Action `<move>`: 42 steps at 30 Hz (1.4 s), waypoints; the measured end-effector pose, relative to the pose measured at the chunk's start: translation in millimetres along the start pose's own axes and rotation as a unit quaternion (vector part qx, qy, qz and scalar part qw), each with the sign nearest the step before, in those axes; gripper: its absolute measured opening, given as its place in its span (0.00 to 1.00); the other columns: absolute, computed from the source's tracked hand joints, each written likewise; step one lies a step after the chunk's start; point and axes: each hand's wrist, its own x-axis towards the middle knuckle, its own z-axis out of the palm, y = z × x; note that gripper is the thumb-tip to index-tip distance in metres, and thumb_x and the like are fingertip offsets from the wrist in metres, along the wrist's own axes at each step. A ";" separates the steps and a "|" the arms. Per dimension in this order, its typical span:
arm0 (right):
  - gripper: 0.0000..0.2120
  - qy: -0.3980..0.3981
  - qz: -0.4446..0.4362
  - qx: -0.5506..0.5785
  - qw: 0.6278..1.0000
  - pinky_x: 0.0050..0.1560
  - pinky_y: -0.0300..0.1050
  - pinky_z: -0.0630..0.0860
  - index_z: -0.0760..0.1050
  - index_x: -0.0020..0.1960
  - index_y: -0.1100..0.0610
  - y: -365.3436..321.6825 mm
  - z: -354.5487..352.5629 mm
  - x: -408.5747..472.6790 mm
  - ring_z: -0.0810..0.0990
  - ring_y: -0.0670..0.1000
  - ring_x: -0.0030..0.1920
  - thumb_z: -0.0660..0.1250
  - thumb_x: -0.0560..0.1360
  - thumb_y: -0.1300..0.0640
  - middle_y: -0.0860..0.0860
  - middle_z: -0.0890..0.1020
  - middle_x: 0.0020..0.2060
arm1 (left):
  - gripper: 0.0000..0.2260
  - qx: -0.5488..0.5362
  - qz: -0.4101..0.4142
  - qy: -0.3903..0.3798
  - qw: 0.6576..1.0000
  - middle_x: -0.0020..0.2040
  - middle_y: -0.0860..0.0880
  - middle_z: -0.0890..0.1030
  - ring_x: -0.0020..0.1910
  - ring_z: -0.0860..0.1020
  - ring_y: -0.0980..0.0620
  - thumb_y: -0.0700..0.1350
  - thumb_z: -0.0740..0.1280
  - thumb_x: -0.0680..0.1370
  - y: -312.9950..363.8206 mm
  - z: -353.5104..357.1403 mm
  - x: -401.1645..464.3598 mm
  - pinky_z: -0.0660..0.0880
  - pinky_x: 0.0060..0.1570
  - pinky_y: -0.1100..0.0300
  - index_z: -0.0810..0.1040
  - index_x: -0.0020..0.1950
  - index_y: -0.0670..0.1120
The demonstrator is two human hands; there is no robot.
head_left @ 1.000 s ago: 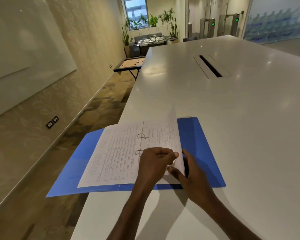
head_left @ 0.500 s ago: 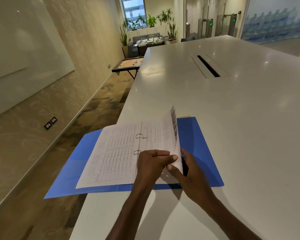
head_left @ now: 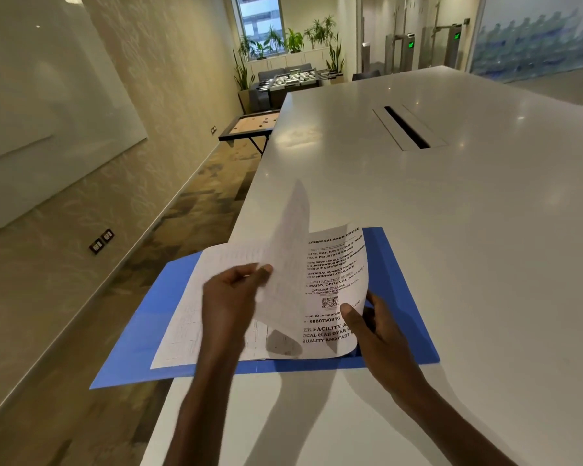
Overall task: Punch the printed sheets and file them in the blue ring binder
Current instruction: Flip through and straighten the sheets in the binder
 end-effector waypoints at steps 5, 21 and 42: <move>0.19 0.005 -0.001 0.012 1.000 0.39 0.37 0.81 0.66 0.65 0.44 3.6 -0.1 0.7 0.83 0.40 0.49 0.65 0.76 0.51 0.42 0.82 0.54 | 0.04 0.035 0.034 0.111 0.993 0.41 0.50 0.86 0.42 0.83 0.45 0.50 0.76 0.70 0.4 -59.4 22.6 0.80 0.46 0.46 0.85 0.43 0.55; 0.21 0.010 -0.018 -0.036 0.999 0.35 0.34 0.79 0.64 0.67 0.44 7.7 0.3 1.4 0.81 0.34 0.47 0.65 0.76 0.51 0.42 0.80 0.55 | 0.07 0.162 -0.064 0.270 0.947 0.45 0.46 0.84 0.43 0.79 0.44 0.48 0.75 0.72 -81.3 -127.0 59.0 0.74 0.43 0.53 0.84 0.49 0.49; 0.40 0.003 -0.017 -0.122 0.992 0.53 0.51 0.81 0.58 0.73 0.47 11.2 0.7 3.8 0.80 0.49 0.57 0.68 0.66 0.38 0.47 0.76 0.64 | 0.12 0.183 0.053 -0.141 0.971 0.41 0.53 0.86 0.34 0.82 0.63 0.53 0.75 0.72 -16.9 46.8 -23.6 0.72 0.28 0.74 0.82 0.52 0.51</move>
